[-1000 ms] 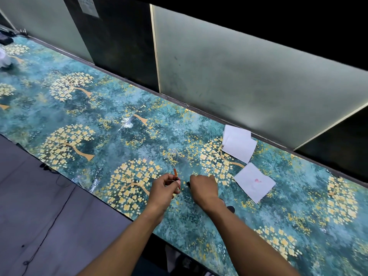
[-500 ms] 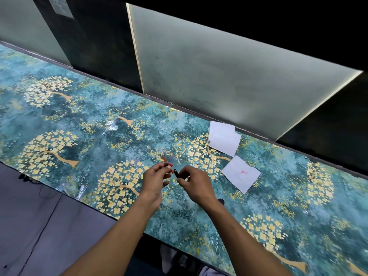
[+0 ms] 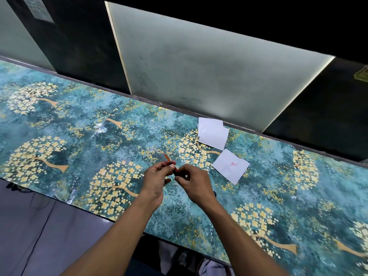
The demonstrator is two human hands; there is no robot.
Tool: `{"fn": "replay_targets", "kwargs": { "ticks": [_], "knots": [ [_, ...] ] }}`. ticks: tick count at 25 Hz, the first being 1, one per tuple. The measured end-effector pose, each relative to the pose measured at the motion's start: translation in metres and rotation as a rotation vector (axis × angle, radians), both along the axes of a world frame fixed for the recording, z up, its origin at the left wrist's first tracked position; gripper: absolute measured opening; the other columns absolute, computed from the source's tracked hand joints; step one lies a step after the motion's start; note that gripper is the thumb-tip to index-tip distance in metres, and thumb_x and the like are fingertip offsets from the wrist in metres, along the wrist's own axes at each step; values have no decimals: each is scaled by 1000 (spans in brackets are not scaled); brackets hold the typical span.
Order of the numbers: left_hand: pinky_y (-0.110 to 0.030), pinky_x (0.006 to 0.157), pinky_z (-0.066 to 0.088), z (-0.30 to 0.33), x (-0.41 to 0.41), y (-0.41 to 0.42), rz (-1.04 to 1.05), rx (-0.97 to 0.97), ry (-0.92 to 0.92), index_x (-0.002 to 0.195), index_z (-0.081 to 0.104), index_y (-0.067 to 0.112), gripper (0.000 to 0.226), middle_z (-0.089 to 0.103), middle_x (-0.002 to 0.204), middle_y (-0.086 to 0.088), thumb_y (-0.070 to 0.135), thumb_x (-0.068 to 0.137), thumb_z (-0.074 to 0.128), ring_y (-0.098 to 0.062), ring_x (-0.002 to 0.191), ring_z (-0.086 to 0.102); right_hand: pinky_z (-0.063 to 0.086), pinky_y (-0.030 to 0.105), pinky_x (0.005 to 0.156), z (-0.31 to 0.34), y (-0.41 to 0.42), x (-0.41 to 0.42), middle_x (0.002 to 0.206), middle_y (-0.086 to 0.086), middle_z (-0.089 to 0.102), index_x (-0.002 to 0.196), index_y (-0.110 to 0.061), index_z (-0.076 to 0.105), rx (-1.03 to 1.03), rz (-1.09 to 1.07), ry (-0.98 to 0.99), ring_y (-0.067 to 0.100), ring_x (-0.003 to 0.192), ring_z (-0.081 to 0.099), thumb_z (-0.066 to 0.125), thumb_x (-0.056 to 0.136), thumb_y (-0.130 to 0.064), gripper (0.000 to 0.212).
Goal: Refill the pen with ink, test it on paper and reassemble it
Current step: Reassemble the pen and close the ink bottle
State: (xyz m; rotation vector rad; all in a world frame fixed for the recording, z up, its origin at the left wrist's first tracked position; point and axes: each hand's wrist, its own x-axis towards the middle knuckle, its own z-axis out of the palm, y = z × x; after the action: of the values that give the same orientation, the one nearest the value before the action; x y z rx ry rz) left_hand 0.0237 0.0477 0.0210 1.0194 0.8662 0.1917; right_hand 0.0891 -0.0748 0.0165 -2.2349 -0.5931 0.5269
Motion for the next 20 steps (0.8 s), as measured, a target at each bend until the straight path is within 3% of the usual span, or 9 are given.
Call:
{"fn": "replay_targets", "kwargs": {
  "ticks": [6,12,17,20],
  "knots": [
    [-38,79,39,3,-4,2,83,-8,-34,91,76,14,10,72,82,6,9,87,69,-18,85,58,55,31,75,-2,-7,-2,88,-17,72,93,-29,72,-29,0,-2,2,79,65,76,86,-31,9],
    [-38,79,41,2,-8,2,71,5,-47,86,77,17,10,72,89,2,8,86,71,-18,85,58,52,26,73,-1,-5,-2,91,-14,74,95,-29,72,-43,19,-28,2,77,64,76,86,-31,10],
    [-38,78,43,-4,-9,3,41,103,-2,87,78,15,8,75,90,1,9,85,73,-16,84,62,53,26,75,-3,-4,1,92,-15,74,95,-29,72,-39,21,-36,2,79,65,75,87,-32,9],
    [-30,75,47,-4,-10,-1,-47,205,26,93,79,16,10,77,91,2,11,86,72,-12,87,67,51,23,72,-3,-3,2,88,-16,74,94,-30,72,-29,33,-56,-1,76,64,74,86,-32,8]
  ]
}}
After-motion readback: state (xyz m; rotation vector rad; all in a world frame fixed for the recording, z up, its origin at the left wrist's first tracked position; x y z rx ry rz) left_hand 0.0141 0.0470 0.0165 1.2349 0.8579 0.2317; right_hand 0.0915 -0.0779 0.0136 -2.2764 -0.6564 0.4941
